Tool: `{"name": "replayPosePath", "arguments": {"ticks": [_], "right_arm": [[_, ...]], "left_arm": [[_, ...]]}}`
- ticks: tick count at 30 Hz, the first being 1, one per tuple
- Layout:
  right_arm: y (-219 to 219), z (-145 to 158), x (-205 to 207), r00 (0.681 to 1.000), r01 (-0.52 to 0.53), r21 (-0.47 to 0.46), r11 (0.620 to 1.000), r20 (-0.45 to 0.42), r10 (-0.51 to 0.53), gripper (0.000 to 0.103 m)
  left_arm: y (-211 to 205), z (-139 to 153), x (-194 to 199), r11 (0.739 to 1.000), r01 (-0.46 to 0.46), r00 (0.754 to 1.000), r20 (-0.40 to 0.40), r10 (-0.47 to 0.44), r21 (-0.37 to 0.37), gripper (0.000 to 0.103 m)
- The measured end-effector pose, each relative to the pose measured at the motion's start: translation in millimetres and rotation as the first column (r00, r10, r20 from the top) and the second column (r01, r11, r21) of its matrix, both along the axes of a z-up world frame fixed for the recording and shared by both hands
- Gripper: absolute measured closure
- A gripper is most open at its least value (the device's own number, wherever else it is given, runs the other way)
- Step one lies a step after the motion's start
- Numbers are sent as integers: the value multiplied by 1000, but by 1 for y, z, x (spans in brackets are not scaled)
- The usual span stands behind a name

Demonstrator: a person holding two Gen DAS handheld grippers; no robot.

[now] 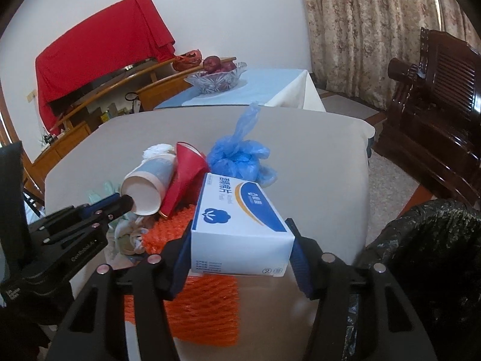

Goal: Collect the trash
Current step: 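Grasp the white alcohol-pad box with the right tool while the left tool grasps the blue-white paper cup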

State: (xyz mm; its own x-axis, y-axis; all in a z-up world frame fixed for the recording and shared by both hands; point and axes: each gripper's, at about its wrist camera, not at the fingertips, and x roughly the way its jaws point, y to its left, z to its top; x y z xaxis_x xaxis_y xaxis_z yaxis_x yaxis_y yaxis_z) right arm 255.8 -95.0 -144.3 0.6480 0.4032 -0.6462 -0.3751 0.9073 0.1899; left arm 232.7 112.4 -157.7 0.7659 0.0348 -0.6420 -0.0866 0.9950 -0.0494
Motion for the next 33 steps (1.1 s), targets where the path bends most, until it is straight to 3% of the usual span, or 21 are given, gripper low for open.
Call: {"name": "replayPosePath", "arguments": {"ticks": [10, 12, 14, 17, 23, 30, 33], "right_arm": [[6, -15, -5, 1000, -2, -45, 999, -25, 1, 46], [6, -16, -4, 1000, 1, -50, 999, -26, -2, 46], [4, -18, -3, 1000, 6, -54, 999, -29, -7, 46], [2, -21, -1, 999, 10, -57, 998, -37, -12, 46], [-4, -24, 4, 998, 23, -53, 998, -52, -25, 45], [-6, -28, 9, 997, 25, -49, 998, -68, -29, 44], [-1, -28, 9, 998, 14, -51, 999, -68, -18, 44]], "left_arm": [[-2, 0, -4, 1000, 19, 1000, -9, -19, -6, 96], [-2, 1, -5, 1000, 24, 1000, -13, -25, -19, 86], [-3, 4, -5, 999, 27, 1000, -6, -27, -23, 53], [-8, 7, 0, 999, 25, 1000, 2, -25, -21, 39], [-8, 4, 21, 1000, -10, 1000, -25, 10, -20, 22], [2, -6, 42, 998, -35, 998, -55, 33, -42, 22], [8, -7, 41, 997, -39, 998, -48, 36, -65, 31]]}}
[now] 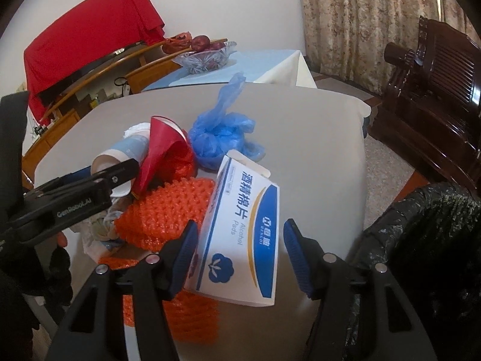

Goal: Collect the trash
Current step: 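Grasp the white alcohol-pad box with the right tool while the left tool grasps the blue-white paper cup, then carry the box and cup over the black bin and open both tools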

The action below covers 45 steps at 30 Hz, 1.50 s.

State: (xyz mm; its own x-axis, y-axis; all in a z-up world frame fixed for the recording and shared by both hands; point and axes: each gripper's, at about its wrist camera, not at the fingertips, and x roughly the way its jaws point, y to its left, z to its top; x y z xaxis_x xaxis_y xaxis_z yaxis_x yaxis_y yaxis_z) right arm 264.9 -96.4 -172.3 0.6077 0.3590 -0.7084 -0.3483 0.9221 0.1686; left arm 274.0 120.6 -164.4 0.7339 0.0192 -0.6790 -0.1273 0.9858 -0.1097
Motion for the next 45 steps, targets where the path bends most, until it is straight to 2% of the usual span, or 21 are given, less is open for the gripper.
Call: {"name": "replayPosePath", "arguments": {"ticks": [5, 8, 11, 13, 14, 15, 21, 28, 35, 38, 45], "right_arm": [[6, -3, 3, 1000, 10, -7, 1000, -18, -10, 33], [7, -7, 8, 998, 39, -1, 999, -44, -39, 28], [6, -11, 15, 995, 66, 10, 998, -77, -65, 27], [7, -13, 18, 993, 66, 5, 998, -96, -65, 29], [8, -12, 18, 993, 57, 0, 998, -102, -56, 41], [8, -12, 18, 994, 50, -2, 999, -101, -50, 46], [18, 9, 4, 1000, 21, -57, 998, -9, -21, 49], [8, 50, -13, 996, 37, -22, 999, 81, -35, 50], [-30, 89, -37, 984, 91, 3, 996, 153, -91, 50], [-60, 100, -51, 975, 140, 0, 990, 176, -138, 50], [-143, 103, -79, 941, 293, -21, 956, 184, -285, 49]], "left_arm": [[15, 2, -9, 999, -1, 1000, 24, 2, -38, 43], [22, 1, -13, 998, -4, 999, 36, 6, -62, 47], [22, 1, -15, 998, 5, 999, 45, -2, -58, 48], [21, 2, -17, 998, 9, 999, 50, -6, -58, 49], [21, 3, -18, 998, 8, 998, 55, -5, -60, 49], [21, 4, -19, 998, 6, 998, 58, -3, -60, 49], [13, 17, -27, 999, 31, 995, 94, -26, -44, 50], [-3, 42, -46, 997, 69, 988, 144, -63, -38, 50], [-40, 65, -64, 987, 159, 972, 181, -151, -30, 50], [-64, 73, -71, 977, 212, 960, 195, -203, -28, 50], [-136, 76, -75, 931, 363, 916, 199, -348, -40, 50]]}}
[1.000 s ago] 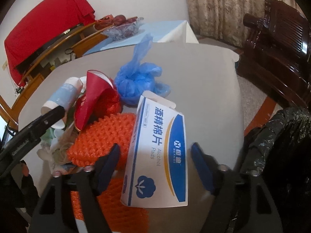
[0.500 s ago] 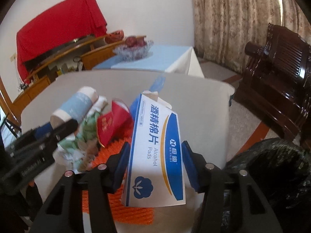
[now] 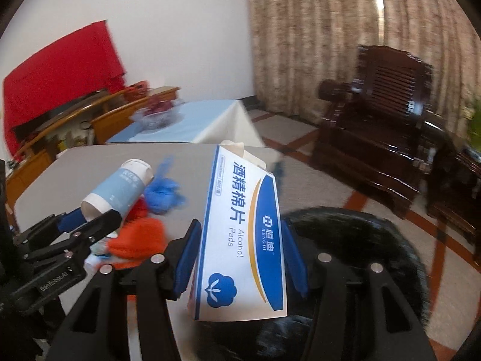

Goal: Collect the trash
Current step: 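Carry the box and cup over the black bin and open both tools, then bring both open tools back to the trash pile on the table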

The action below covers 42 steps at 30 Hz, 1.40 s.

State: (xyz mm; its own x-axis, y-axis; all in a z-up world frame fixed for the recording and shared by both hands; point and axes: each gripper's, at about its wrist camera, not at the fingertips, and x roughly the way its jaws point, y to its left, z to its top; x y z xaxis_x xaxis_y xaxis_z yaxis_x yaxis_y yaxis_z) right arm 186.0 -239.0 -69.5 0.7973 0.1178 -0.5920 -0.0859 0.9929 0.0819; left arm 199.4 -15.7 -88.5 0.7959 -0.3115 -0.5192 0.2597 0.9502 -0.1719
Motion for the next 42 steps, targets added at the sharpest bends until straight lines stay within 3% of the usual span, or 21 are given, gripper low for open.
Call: {"name": "replayPosePath", "arguments": {"ticks": [9, 13, 15, 17, 20, 23, 28, 33, 37, 42], "right_arm": [[-82, -27, -17, 986, 159, -16, 987, -49, -160, 48], [-107, -45, -23, 975, 207, -30, 978, -72, -209, 46], [-110, -51, -21, 971, 219, -43, 975, -84, -222, 41], [-113, -55, -20, 966, 240, -47, 970, -87, -243, 34], [-117, -55, -23, 957, 277, -46, 960, -79, -280, 20], [-116, -53, -24, 950, 302, -39, 952, -64, -304, 7], [-97, -43, -20, 962, 271, 20, 963, -34, -270, 6], [-52, -29, -11, 985, 169, 56, 984, 11, -170, 6], [-7, -21, -2, 996, 75, 81, 994, 37, -79, 6], [50, -22, 6, 998, -26, 68, 997, 59, 22, 6]], "left_arm": [[-96, -27, 14, 983, 185, 981, -59, -184, 9, 50], [-119, -44, 23, 970, 243, 965, -96, -242, -4, 46], [-125, -50, 24, 961, 277, 954, -114, -276, -4, 41], [-128, -54, 23, 957, 289, 951, -115, -286, 6, 28], [-121, -57, 20, 957, 290, 952, -113, -286, 19, 26], [-103, -57, 20, 964, 266, 959, -111, -261, 30, 24], [-58, -44, 15, 985, 156, 986, -73, -151, 67, 17], [-3, -25, 3, 995, 12, 999, -36, -8, 104, 15], [45, -16, -5, 985, -114, 993, -10, 116, 132, 15], [100, -15, -16, 953, -251, 967, 4, 254, 168, 15]]}}
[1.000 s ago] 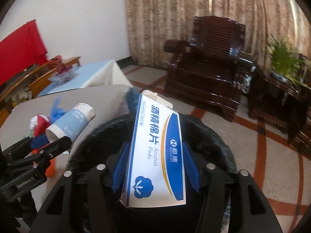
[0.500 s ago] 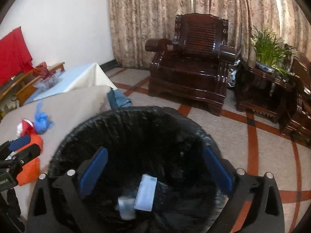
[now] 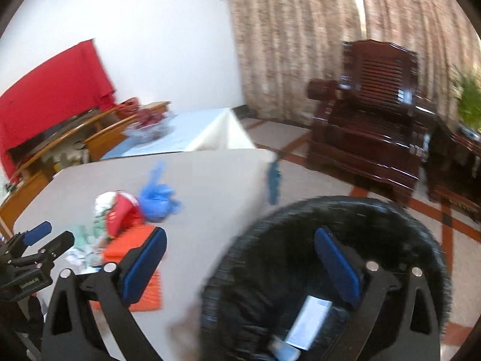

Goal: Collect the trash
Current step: 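Bring both open tools back to the trash pile on the table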

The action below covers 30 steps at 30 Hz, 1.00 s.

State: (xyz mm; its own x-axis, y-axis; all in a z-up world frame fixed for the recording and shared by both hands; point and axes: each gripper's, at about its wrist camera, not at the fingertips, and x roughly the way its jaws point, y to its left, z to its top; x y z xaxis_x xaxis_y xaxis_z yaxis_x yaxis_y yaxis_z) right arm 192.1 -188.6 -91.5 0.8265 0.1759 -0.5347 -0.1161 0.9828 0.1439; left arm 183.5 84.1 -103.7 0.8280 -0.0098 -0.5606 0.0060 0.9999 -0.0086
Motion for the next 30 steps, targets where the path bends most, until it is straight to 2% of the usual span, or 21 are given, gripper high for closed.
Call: {"name": "replayPosePath", "arguments": {"ticks": [4, 10, 12, 19, 30], "right_arm": [[43, -10, 3, 997, -76, -18, 997, 13, 76, 6], [80, -32, 5, 993, -114, -47, 992, 11, 115, 7], [89, -39, 12, 992, -126, -51, 991, 0, 127, 11], [118, -66, 40, 983, -171, -80, 982, -78, 165, 13], [135, -93, 74, 974, -171, -118, 978, -170, 150, 16]], "left_arm": [[34, -11, -9, 997, -75, 997, -25, 75, 4, 15], [58, -37, -13, 993, -117, 991, -69, 116, -6, 16], [65, -46, -11, 992, -128, 989, -82, 127, -17, 17], [83, -64, -5, 984, -169, 981, -109, 162, -52, 20], [96, -85, 13, 981, -182, 973, -157, 170, -70, 22]]}}
